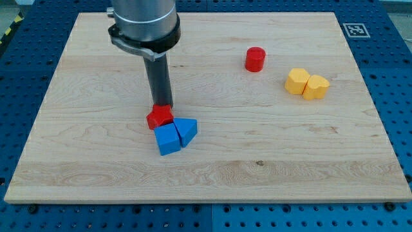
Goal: Point your arm at the red circle
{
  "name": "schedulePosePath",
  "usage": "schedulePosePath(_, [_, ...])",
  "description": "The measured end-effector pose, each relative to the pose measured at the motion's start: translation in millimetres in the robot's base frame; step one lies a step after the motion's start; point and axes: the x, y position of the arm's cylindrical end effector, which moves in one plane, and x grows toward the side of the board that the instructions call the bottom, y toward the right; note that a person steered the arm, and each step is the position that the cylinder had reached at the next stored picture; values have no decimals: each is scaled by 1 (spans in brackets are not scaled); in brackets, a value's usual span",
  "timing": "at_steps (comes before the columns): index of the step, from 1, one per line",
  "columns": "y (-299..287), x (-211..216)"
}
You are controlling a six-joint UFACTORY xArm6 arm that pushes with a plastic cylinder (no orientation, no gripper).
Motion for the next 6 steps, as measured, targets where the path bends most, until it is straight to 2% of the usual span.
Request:
schedulePosePath(1, [-5, 10])
schedulePosePath(2, [-6, -5])
schedulePosePath(4, [15, -125])
schedulePosePath(5, [53, -192])
schedulePosePath(6, [121, -213])
